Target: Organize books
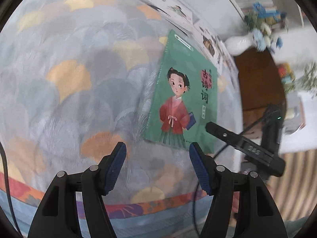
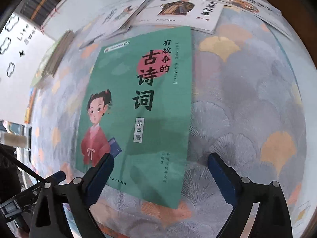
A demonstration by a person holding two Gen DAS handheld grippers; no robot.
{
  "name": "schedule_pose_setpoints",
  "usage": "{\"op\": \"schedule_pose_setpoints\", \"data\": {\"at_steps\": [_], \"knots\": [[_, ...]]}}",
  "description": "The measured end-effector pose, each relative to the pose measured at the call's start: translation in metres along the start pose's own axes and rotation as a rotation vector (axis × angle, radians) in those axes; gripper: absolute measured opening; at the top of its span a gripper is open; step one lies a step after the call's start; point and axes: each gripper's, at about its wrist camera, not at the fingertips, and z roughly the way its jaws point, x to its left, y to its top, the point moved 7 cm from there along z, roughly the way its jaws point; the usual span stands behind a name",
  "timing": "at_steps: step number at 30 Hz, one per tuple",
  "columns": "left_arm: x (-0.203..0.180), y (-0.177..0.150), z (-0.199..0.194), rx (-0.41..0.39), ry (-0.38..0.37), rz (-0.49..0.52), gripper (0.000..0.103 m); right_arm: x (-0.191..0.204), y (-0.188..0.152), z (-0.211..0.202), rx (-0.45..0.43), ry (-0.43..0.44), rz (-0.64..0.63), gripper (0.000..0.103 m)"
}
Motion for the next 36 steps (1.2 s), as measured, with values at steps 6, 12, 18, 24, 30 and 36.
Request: {"op": "schedule_pose_setpoints", "data": {"at_steps": [6,12,18,24,30,36], "knots": [[-0.002,0.01,0.008,0.048,0.116,0.109,0.063,0.012,0.007,0.014,0.019,-0.084,-0.055,0.103],[-0.005,0.021,0.023,0.055,0.145,0.126,0.066,0.017,-0.016,0.012,-0.031,-0.192,-0.172,0.103],[-0.013,0.023,0.031,0.032,0.091,0.137,0.095,0.012,-0.03,0.004,-0.076,-0.173,-0.207,0.103],[-0.015,0.023,0.031,0.005,0.056,0.102,0.099,0.021,-0.041,0.011,0.004,-0.256,-0.326,0.103],[-0.016,0.021,0.029,-0.032,0.085,0.148,0.074,0.031,-0.039,0.015,0.015,-0.257,-0.345,0.103],[0.003,0.022,0.02,-0.047,-0.046,0.014,0.05,0.014,-0.028,-0.009,0.02,-0.119,-0.235,0.077]]}}
